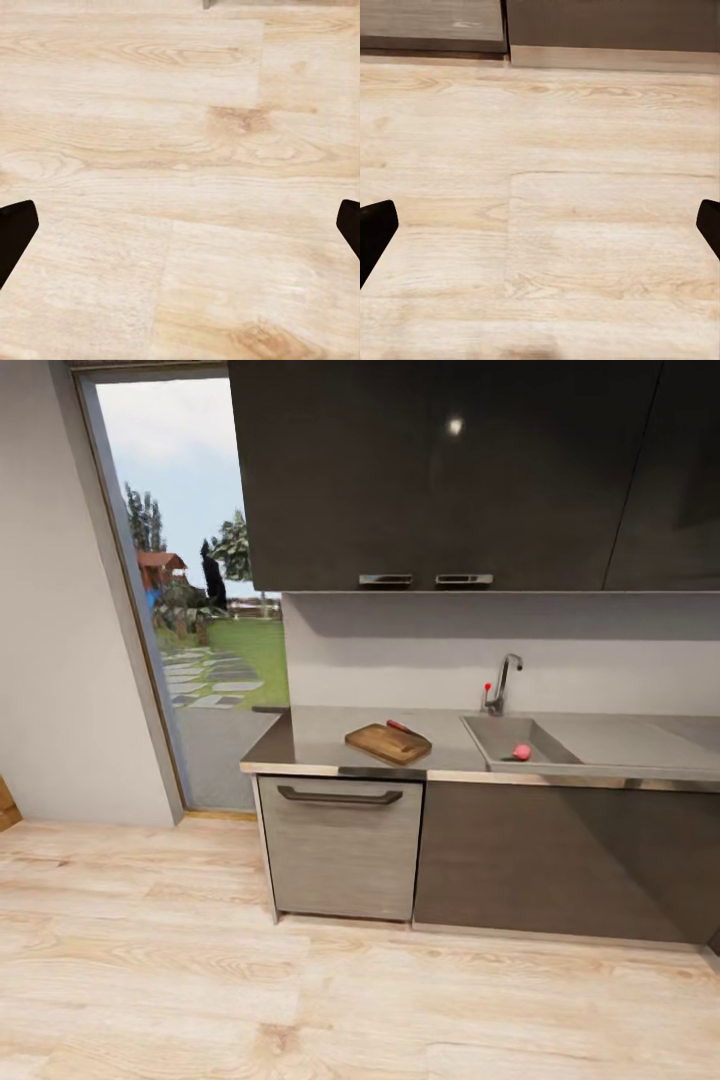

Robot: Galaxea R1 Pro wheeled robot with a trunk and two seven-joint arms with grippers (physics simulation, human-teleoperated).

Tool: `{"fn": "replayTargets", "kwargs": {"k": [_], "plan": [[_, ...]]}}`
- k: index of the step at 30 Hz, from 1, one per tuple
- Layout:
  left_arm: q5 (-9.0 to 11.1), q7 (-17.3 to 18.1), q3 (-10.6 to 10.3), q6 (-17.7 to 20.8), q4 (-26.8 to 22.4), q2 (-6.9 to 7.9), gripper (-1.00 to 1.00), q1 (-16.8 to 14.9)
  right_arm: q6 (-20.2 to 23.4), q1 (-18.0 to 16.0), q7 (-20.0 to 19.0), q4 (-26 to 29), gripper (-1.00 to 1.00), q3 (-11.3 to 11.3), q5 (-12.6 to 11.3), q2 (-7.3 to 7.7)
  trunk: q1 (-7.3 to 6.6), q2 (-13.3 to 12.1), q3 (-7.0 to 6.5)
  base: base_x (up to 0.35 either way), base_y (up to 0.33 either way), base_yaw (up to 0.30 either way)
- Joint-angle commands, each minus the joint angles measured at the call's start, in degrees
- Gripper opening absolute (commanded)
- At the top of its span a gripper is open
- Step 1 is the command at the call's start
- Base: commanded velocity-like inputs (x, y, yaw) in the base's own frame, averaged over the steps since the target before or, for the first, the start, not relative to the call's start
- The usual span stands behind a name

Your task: In the kitchen, take the Vidalia onion out of the sink, dice it on the chopping board with the paring knife, put the diced onion into the bowl on the countertop, then place both the paring knife and the chopping board into the sink.

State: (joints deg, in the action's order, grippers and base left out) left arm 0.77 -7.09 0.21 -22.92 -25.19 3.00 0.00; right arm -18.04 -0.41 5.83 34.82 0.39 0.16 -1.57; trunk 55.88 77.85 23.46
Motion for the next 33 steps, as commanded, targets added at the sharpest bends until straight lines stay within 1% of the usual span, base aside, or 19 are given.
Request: {"fn": "replayTargets", "kwargs": {"k": [1, 7, 33], "plan": [[0.08, -0.12, -0.03, -0.1, -0.04, 0.02, 1.0, 0.0, -0.16, -0.03, 0.23, -0.25, 1.0, 0.05, 0.02, -0.04, -0.23, -0.39, -0.13, 0.0, 0.0, 0.0], [0.1, -0.12, 0.04, -0.1, -0.04, 0.05, 1.0, 0.0, -0.19, -0.03, 0.23, -1.69, 1.0, -0.03, 0.0, -0.04, -1.54, -2.79, -1.21, 0.0, 0.0, 0.0], [0.1, -0.12, 0.23, -0.16, -0.16, 0.34, 1.0, 0.0, -0.24, -0.03, 0.23, -1.86, 1.0, -0.04, 0.01, -0.02, -7.26, -13.22, -5.88, 0.0, 0.0, 0.0]]}}
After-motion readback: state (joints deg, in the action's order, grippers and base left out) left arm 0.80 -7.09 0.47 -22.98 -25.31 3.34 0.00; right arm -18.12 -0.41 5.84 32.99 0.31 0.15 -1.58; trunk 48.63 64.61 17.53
